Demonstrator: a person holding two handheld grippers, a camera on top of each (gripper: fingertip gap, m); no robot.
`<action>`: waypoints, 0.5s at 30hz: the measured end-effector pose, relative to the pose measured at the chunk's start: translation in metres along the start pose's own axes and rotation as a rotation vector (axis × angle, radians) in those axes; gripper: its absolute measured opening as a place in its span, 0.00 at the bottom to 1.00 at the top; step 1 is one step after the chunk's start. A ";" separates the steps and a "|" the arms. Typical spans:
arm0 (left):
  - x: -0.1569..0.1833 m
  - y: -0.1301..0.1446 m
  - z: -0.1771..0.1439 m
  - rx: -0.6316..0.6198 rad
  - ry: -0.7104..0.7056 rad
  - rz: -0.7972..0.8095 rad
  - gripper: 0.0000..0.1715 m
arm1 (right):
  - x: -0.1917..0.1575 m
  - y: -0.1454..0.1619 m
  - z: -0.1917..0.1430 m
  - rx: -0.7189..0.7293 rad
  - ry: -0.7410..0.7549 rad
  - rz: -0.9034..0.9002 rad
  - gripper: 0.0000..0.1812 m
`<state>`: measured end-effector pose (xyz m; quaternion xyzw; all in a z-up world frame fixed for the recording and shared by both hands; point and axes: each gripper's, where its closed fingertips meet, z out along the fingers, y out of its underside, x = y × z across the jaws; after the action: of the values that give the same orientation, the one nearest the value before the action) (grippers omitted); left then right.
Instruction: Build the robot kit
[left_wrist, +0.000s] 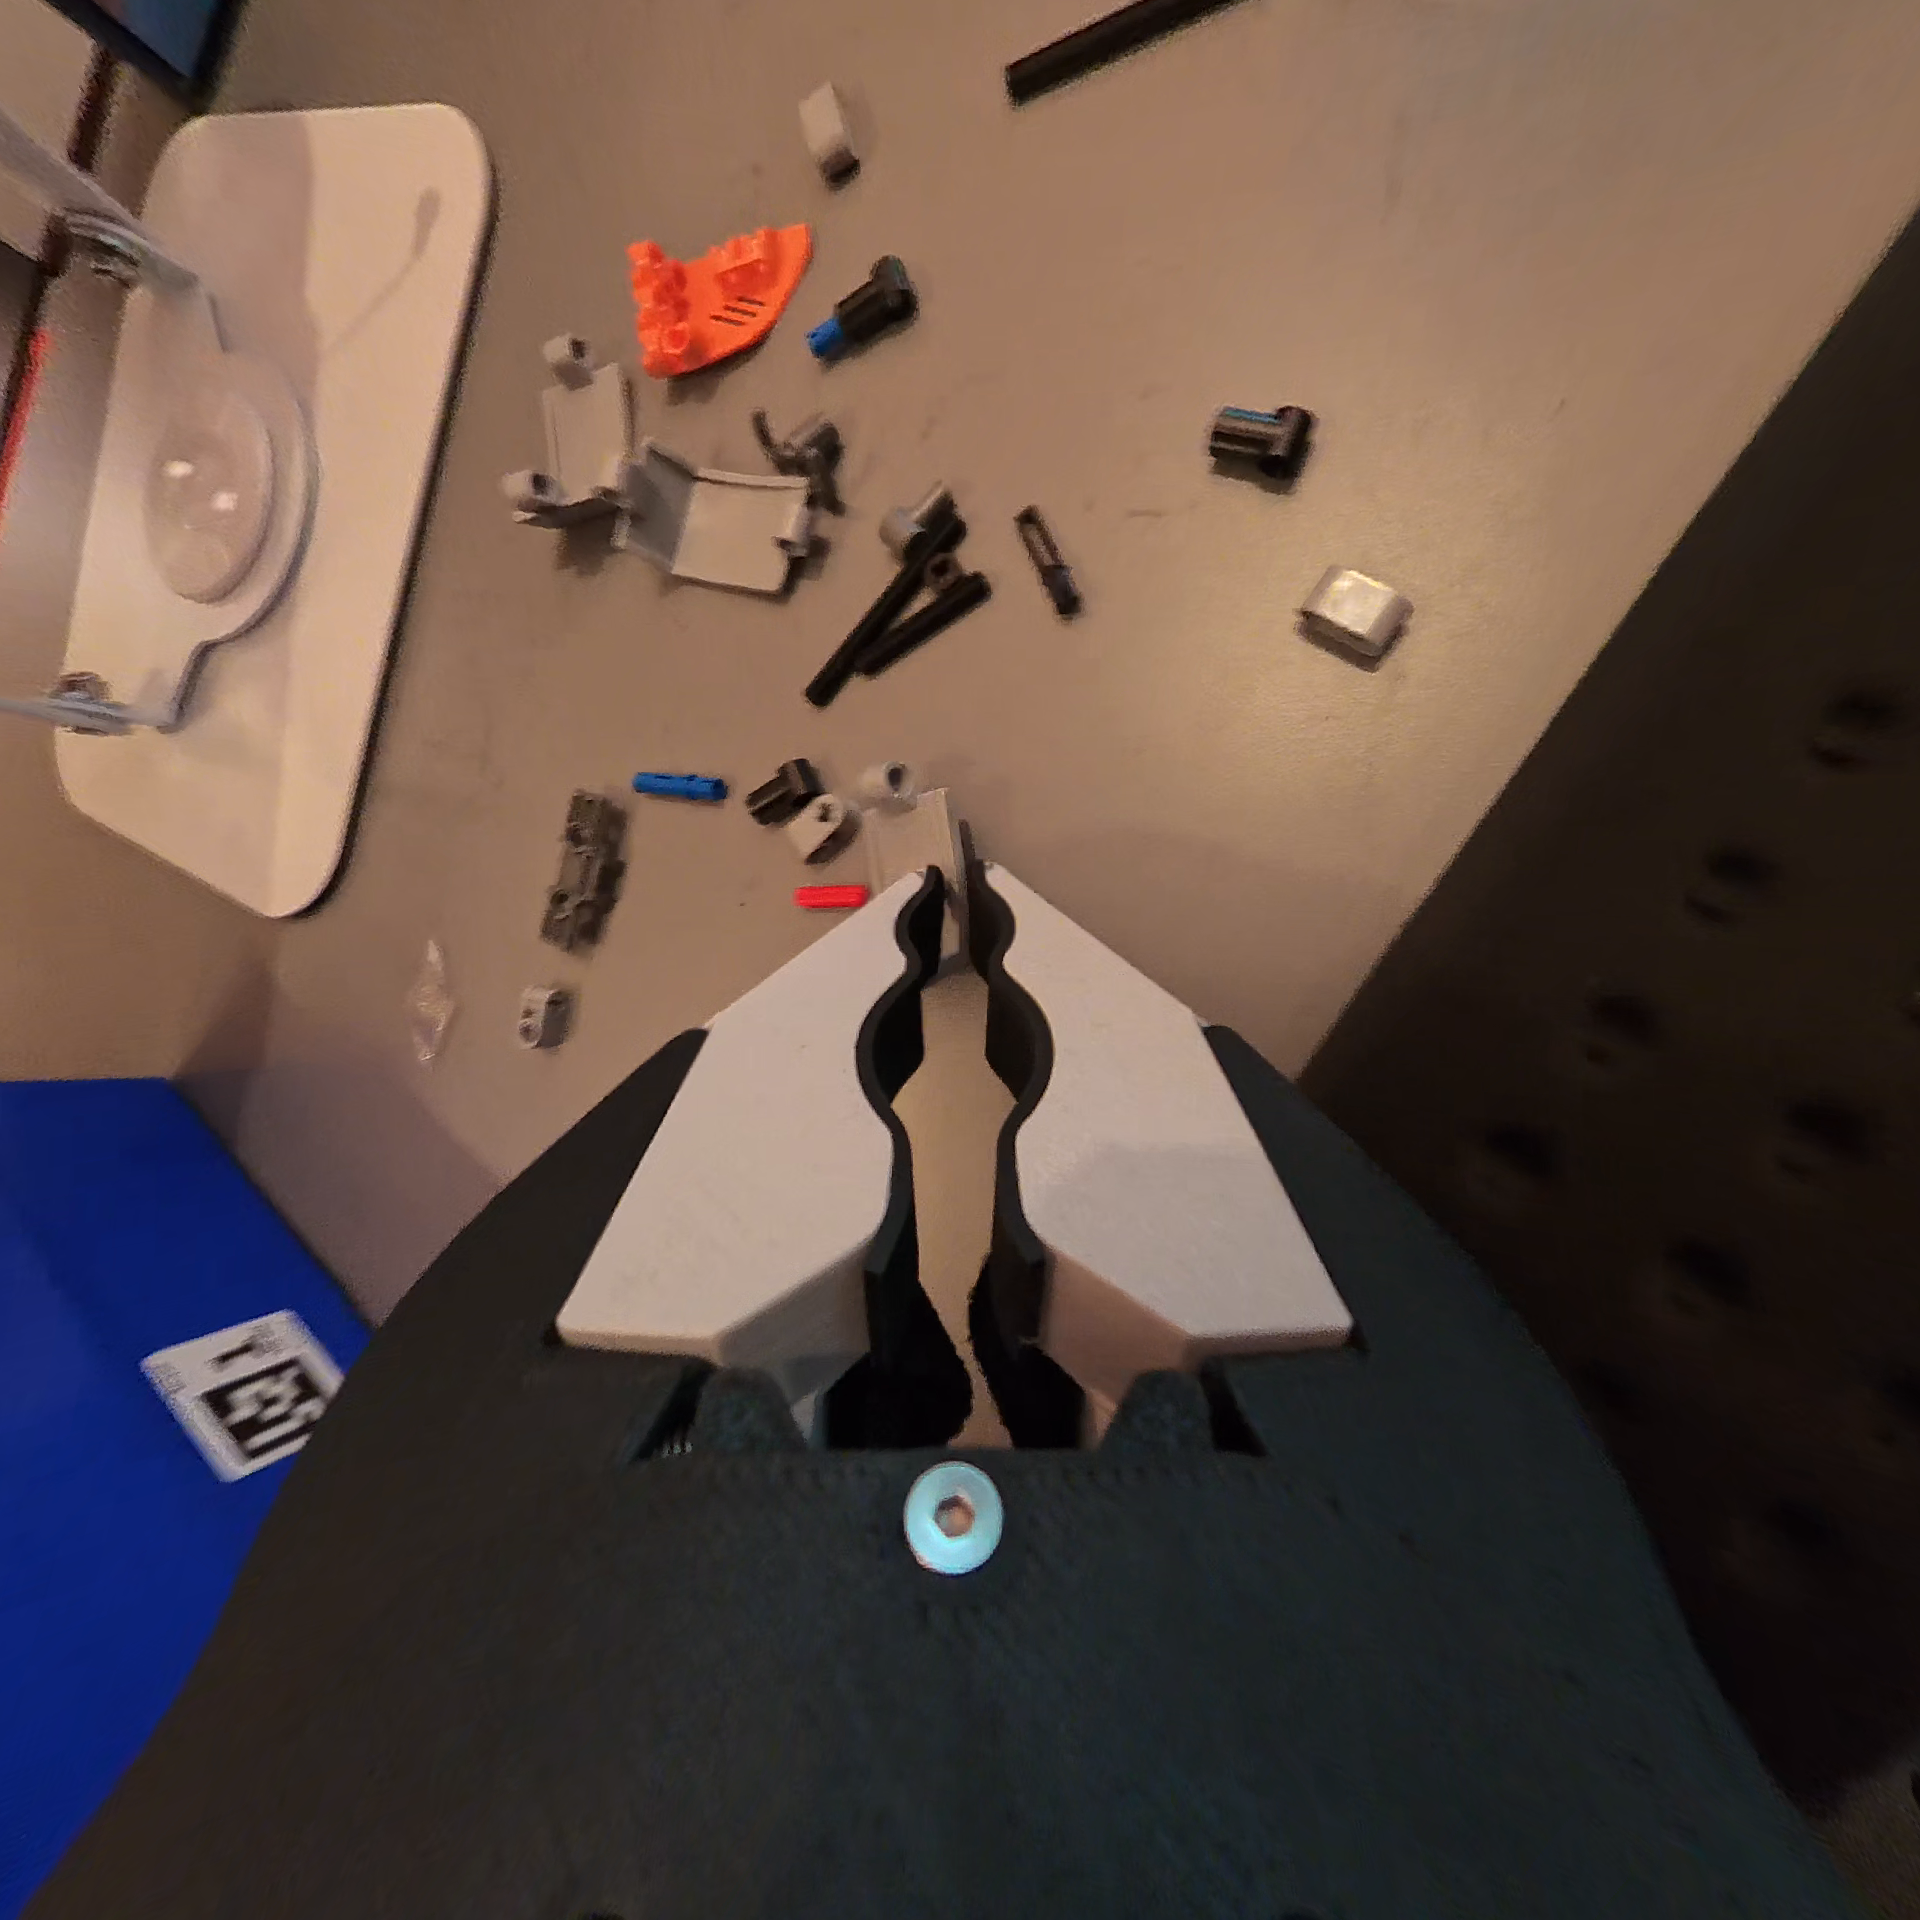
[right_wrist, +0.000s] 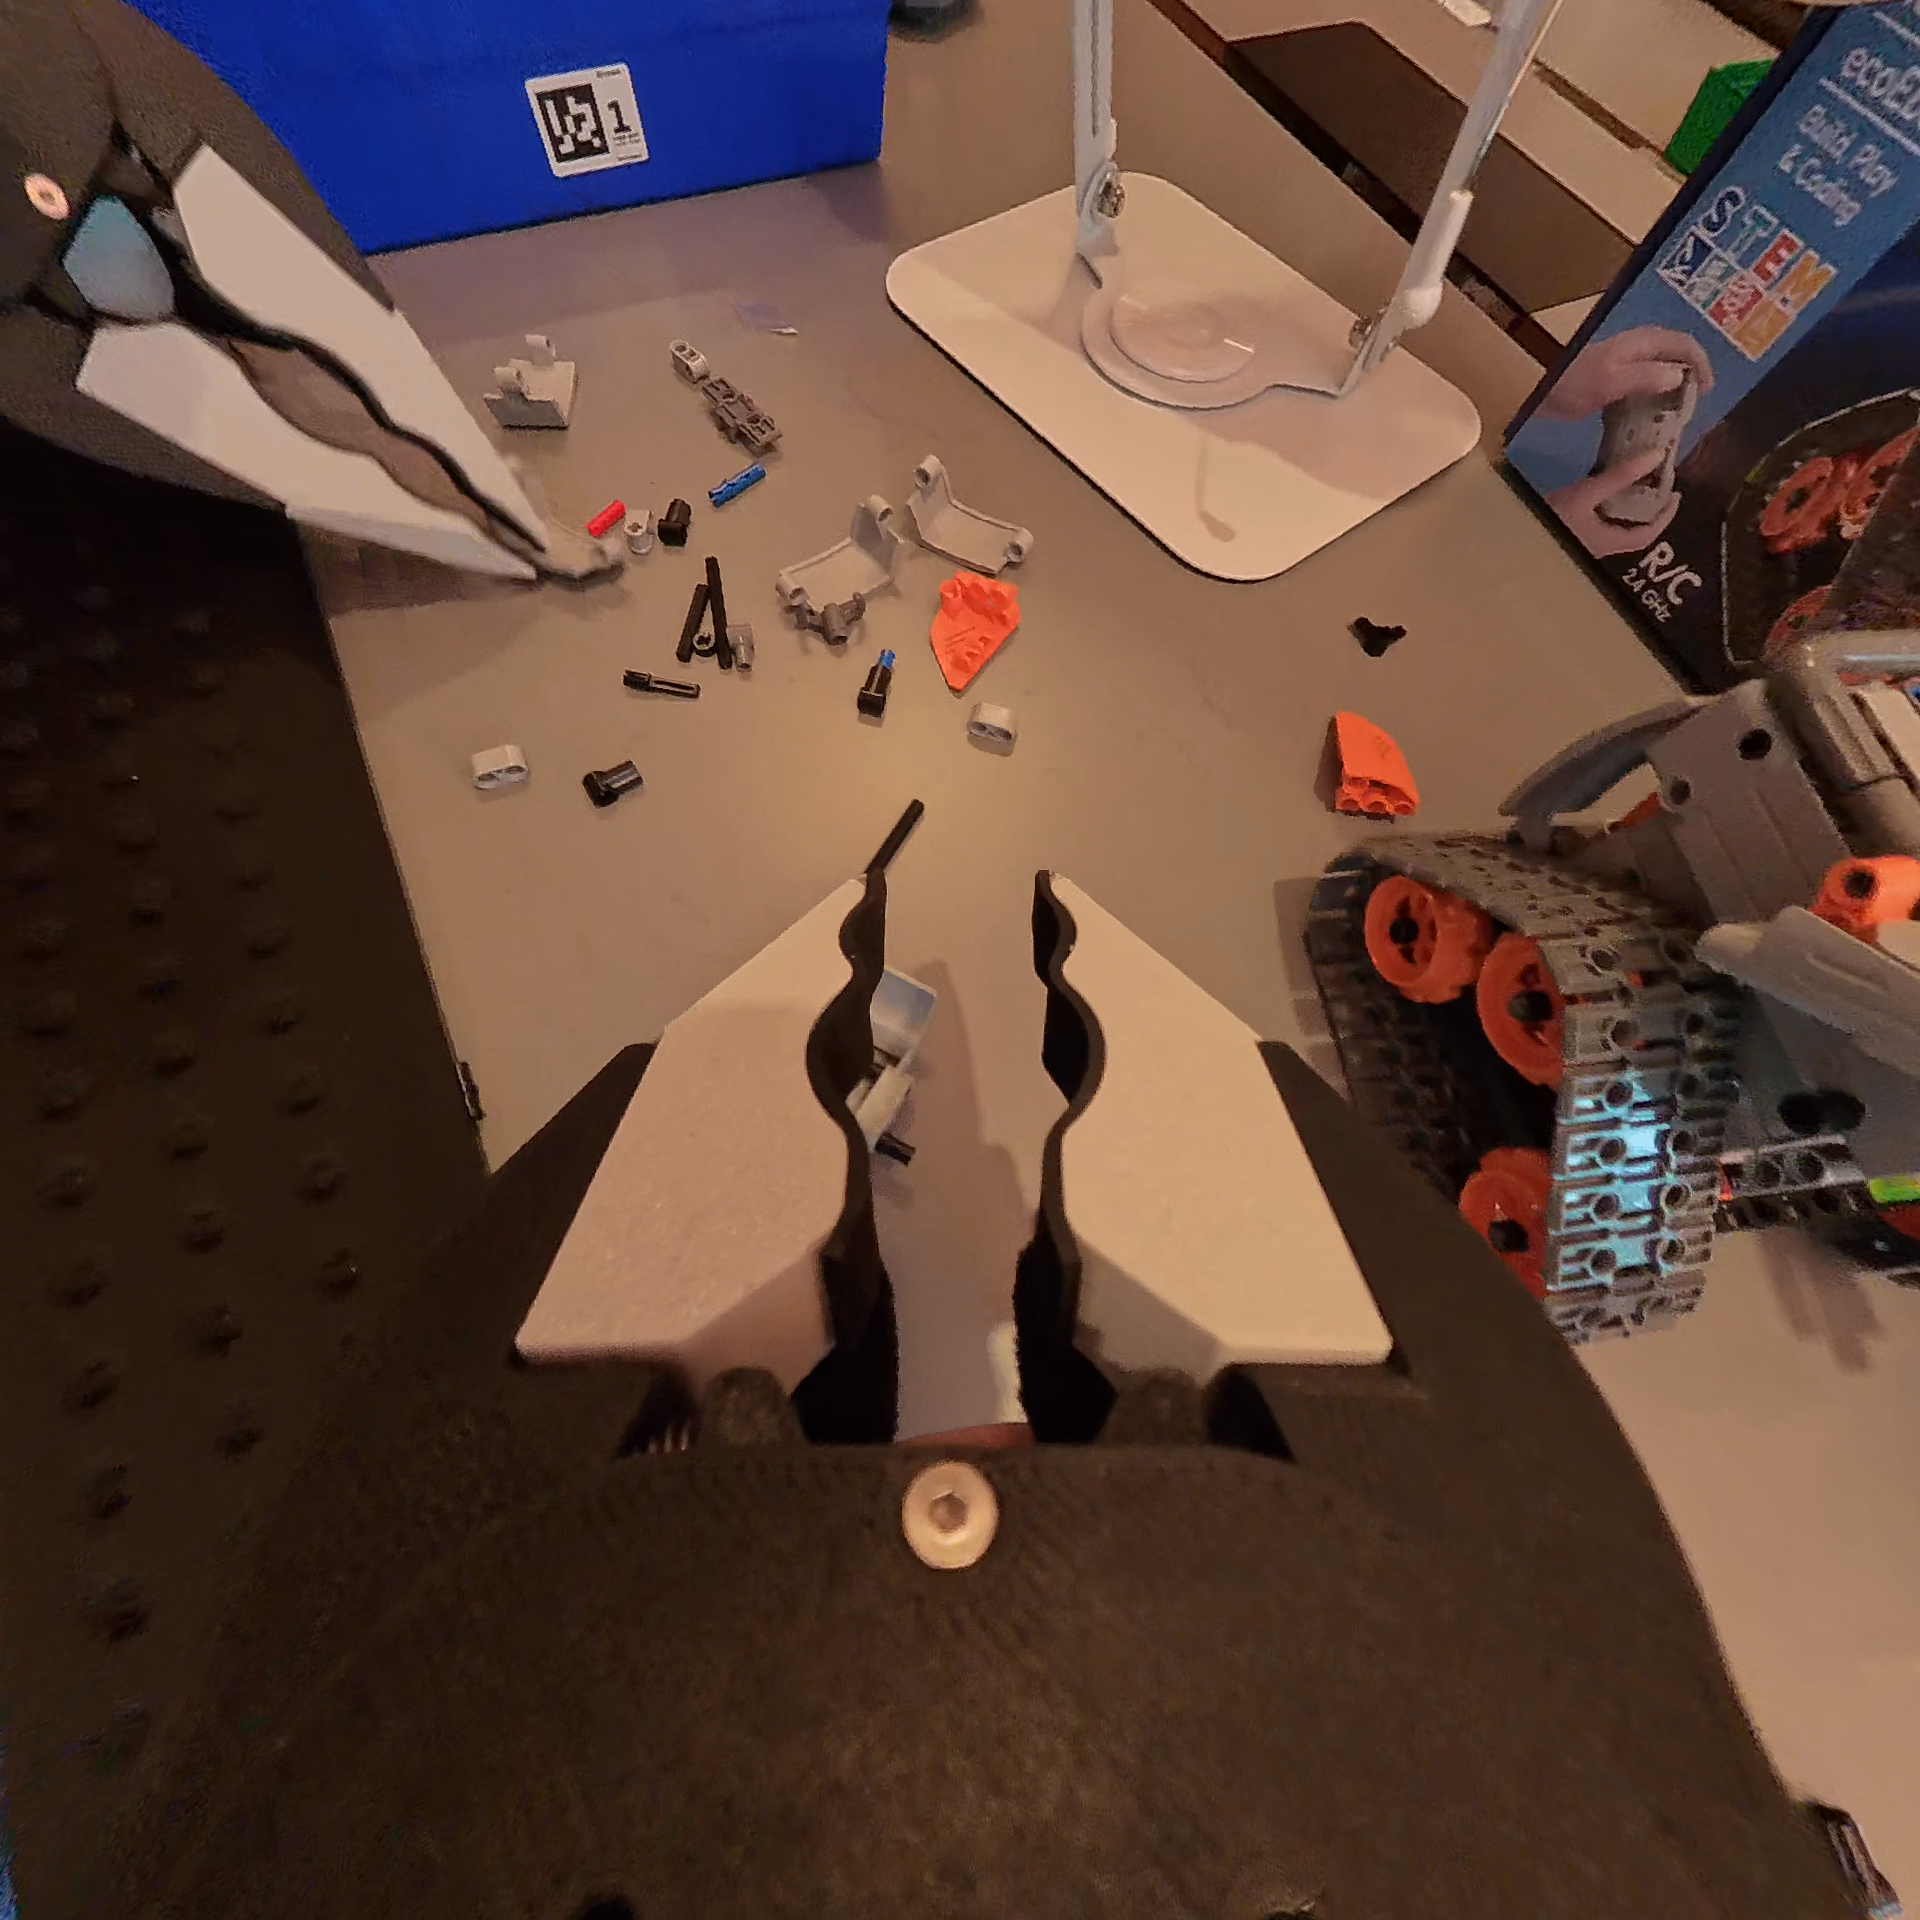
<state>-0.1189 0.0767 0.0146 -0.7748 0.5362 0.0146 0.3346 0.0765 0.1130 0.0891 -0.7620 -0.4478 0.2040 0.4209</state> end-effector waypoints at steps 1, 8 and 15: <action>0.007 0.001 0.003 0.001 0.023 0.007 0.02 | -0.002 -0.002 0.002 -0.008 0.000 0.001 0.15; 0.020 -0.011 -0.003 0.114 0.126 -0.001 0.13 | -0.010 -0.012 0.012 -0.057 0.006 0.010 0.15; 0.020 -0.024 -0.014 0.242 0.141 -0.018 0.15 | -0.008 -0.018 0.013 -0.092 0.034 0.026 0.15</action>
<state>-0.0953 0.0579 0.0300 -0.7328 0.5491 -0.1077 0.3873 0.0537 0.1169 0.0963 -0.7896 -0.4396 0.1755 0.3904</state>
